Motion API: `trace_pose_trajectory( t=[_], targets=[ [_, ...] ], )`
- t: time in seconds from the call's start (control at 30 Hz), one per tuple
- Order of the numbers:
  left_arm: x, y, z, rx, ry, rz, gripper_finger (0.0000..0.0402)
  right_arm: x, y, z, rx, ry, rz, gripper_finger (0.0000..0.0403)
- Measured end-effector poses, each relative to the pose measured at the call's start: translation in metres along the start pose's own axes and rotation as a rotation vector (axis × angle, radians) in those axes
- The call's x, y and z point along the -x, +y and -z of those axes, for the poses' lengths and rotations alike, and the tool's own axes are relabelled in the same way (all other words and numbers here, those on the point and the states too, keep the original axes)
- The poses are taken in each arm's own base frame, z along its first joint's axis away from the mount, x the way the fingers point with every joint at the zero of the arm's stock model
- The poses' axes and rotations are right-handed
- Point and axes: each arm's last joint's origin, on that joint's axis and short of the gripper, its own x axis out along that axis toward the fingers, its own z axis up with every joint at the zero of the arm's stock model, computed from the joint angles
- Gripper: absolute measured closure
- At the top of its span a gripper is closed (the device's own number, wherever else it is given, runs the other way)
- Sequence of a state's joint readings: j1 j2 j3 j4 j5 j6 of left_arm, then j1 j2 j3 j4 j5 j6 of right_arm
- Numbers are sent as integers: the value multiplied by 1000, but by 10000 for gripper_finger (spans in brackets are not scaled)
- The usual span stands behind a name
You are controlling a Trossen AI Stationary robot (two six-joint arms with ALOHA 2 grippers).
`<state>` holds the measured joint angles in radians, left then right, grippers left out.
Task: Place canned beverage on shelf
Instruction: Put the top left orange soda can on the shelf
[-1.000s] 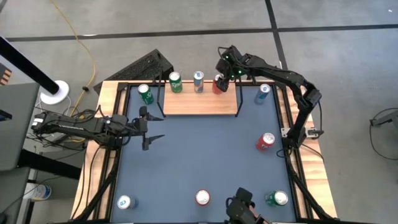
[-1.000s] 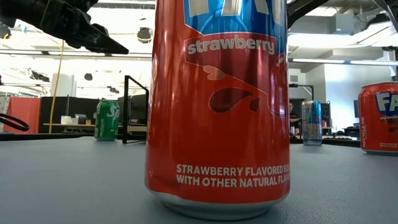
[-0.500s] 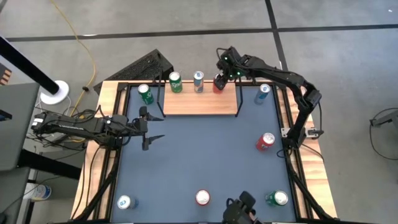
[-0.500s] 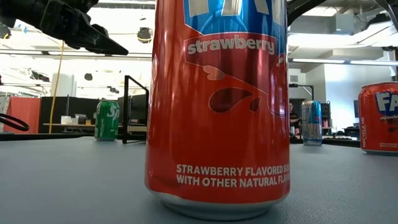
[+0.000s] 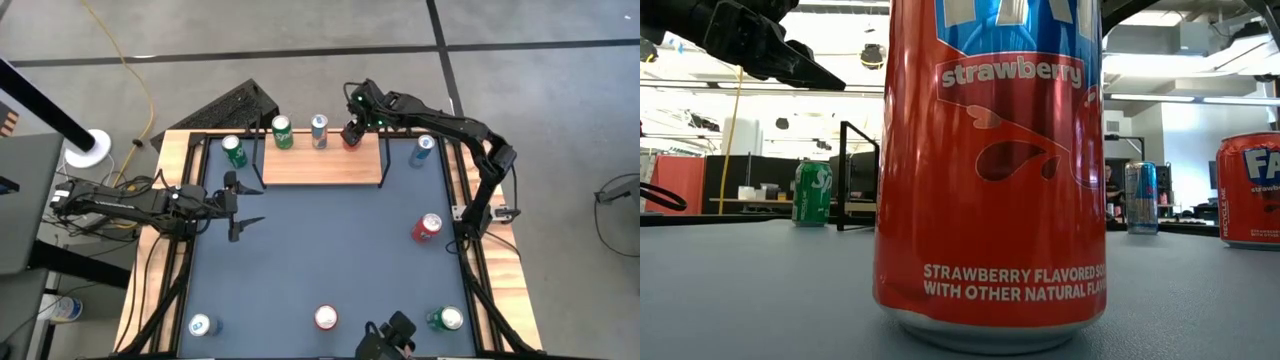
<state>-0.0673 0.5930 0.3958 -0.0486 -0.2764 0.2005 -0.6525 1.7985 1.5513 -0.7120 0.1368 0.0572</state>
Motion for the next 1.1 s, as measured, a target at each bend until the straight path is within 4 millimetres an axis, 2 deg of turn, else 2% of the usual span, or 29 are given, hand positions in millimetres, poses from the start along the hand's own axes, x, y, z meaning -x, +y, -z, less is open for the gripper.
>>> trace_pose_trajectory(
  t=[0.8,1.1],
  targets=[
    [0,0,1,0,9,2,86,-1,-4,4,-49,33,62,179],
    [0,0,1,0,9,2,86,-1,-4,5,1,42,80,179]
  ],
)
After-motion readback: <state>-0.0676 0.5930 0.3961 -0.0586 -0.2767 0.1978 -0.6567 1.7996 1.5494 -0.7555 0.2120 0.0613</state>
